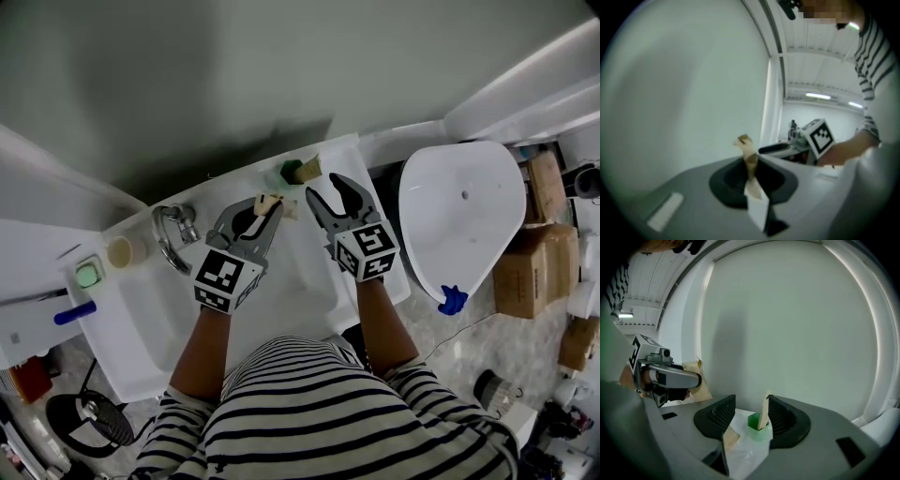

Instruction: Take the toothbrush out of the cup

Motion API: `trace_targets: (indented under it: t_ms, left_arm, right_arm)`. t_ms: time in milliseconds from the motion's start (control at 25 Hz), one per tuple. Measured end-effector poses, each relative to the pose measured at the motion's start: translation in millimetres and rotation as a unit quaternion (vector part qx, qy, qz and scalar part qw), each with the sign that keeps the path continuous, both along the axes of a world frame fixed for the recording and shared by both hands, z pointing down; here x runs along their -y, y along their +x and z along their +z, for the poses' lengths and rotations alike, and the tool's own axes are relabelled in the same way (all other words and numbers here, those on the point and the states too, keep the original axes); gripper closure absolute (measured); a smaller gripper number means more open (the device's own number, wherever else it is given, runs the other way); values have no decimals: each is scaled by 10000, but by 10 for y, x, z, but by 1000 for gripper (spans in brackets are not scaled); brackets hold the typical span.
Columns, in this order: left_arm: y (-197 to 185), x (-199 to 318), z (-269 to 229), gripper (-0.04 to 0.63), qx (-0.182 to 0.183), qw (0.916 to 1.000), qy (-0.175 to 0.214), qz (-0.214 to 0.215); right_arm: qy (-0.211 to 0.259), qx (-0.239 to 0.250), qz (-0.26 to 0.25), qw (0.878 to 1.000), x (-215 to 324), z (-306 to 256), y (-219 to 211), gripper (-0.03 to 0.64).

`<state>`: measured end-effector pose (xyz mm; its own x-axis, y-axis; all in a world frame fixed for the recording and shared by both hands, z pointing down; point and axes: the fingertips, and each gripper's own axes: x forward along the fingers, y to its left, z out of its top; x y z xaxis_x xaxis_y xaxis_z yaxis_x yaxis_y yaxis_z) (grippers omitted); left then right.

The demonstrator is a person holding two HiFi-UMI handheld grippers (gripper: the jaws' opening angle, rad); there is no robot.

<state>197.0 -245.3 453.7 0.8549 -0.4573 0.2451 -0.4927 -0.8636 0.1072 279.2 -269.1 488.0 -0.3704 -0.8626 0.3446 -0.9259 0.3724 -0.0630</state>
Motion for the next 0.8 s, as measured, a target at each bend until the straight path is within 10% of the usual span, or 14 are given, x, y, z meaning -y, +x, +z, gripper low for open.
trace_targets:
  t_ms: [800]
  left_arm:
    - [-32, 165, 78, 563, -201, 9996, -173, 43]
  right_arm:
    - [-300, -392, 162, 9986, 424, 314, 113, 451]
